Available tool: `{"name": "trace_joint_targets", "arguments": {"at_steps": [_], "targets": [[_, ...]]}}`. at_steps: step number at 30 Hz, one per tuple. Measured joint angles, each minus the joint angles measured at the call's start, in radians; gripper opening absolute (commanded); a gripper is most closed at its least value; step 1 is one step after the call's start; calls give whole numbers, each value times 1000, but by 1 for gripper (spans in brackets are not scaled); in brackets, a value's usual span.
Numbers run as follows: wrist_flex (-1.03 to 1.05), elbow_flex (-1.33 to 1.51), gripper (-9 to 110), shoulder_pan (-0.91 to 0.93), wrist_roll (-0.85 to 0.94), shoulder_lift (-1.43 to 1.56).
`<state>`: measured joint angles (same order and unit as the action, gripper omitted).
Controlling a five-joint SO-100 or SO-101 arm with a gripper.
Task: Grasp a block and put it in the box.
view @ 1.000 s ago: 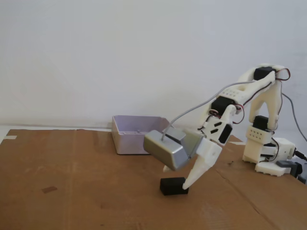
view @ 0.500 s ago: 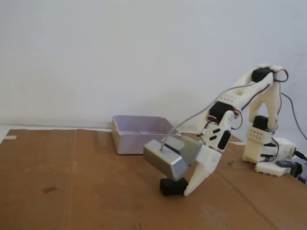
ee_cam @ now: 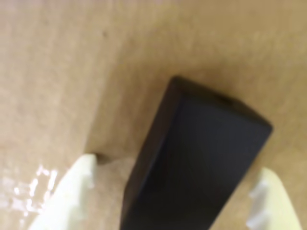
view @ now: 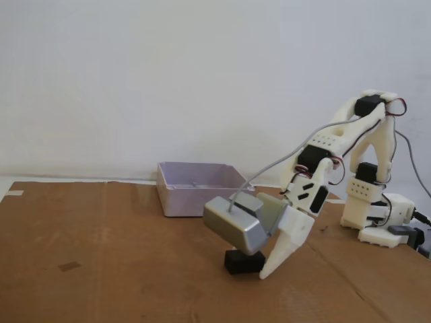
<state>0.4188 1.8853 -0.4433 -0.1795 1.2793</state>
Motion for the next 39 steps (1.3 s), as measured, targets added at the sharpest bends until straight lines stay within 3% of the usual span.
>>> {"name": "trace_joint_targets", "arguments": {"at_steps": [39], "targets": [[-21,0,35,38,2,-28]]}}
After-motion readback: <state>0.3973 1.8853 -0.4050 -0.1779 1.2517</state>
